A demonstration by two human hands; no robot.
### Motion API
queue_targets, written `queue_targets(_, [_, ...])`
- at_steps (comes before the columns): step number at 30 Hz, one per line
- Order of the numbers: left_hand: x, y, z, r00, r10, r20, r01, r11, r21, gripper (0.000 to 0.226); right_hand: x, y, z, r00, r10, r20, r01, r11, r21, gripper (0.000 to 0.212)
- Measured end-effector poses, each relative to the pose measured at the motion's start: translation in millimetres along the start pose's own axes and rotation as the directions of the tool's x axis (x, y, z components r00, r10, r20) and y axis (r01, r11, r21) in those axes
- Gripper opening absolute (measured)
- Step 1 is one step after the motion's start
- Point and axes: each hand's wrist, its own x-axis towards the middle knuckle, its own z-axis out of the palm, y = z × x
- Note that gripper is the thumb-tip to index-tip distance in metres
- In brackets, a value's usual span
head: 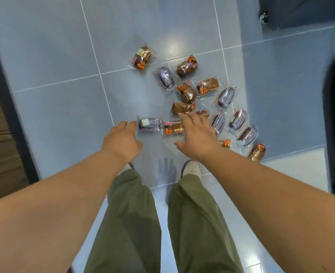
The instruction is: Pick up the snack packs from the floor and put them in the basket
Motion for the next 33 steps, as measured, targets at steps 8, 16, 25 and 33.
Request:
queue_targets(8, [103.5,-7.5,45.4,0.999,0.040,0.023,-0.040,0.999,0.036,0.061,86.6,25.3,54.8,0.999,0.036,0.037,-0.035,0.999,-0.008,0.082])
queue_targets(16, [186.7,-20.1,115.3,0.985,0.148,0.085,-0.159,0.975,0.153,0.076,168.4,45.2,124.9,0.995,0.061,0.078,-0.054,0.994,-0.092,0.080])
queue_targets(25, [244.8,-27.5,187.9,0.985,0.173,0.000,-0.167,0.951,0.261,0.083,229.7,68.2,200.1,0.990,0.066,0.126,-0.043,0.984,-0.173,0.081])
queue_targets(33, [248.9,-26.7,188.8,0.980,0.172,-0.097,-0.123,0.917,0.379,0.073,231.1,73.0,212.5,0.992,0.122,0.016,-0.120,0.986,-0.114,0.064])
